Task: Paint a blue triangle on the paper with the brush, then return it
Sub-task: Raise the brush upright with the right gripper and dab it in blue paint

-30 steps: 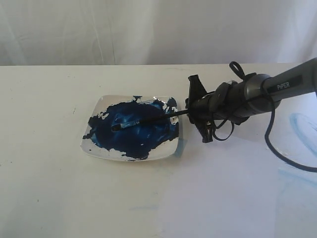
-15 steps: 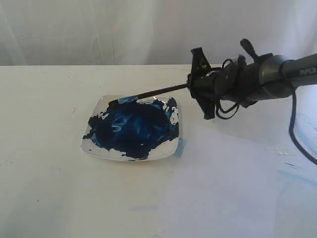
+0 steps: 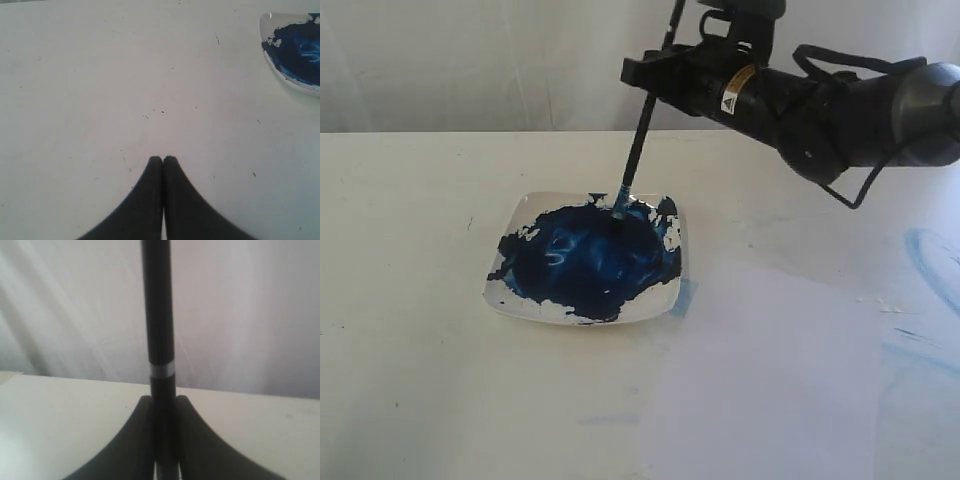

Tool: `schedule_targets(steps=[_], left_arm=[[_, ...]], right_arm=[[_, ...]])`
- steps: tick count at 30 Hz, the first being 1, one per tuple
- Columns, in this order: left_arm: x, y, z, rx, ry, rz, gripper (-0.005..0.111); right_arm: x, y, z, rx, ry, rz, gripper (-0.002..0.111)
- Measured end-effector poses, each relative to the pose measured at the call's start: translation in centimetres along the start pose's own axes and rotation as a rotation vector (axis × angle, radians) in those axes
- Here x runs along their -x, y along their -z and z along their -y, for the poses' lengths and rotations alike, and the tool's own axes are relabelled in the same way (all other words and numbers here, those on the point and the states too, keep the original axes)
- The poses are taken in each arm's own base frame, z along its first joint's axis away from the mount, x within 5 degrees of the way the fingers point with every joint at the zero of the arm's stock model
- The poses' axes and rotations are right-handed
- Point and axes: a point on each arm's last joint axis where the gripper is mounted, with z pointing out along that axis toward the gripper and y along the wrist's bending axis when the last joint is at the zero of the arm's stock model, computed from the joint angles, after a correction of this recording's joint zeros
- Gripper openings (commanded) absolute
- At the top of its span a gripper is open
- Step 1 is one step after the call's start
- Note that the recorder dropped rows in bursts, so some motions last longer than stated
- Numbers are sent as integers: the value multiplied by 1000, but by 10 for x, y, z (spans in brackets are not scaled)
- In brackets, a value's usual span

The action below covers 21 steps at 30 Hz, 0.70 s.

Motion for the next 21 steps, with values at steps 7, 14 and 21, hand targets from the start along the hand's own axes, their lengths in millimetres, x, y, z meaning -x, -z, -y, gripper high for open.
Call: schedule_targets(steps=[7,14,21], left_arm=[[0,0,0,0,0,0,0],[0,0,0,0,0,0,0],[0,0,0,0,0,0,0]], right_arm=[[-19,-10,0,85,210,31,0],[-38,-18,5,119,224,43,0],[-41,-19,5,128,215,50,0]])
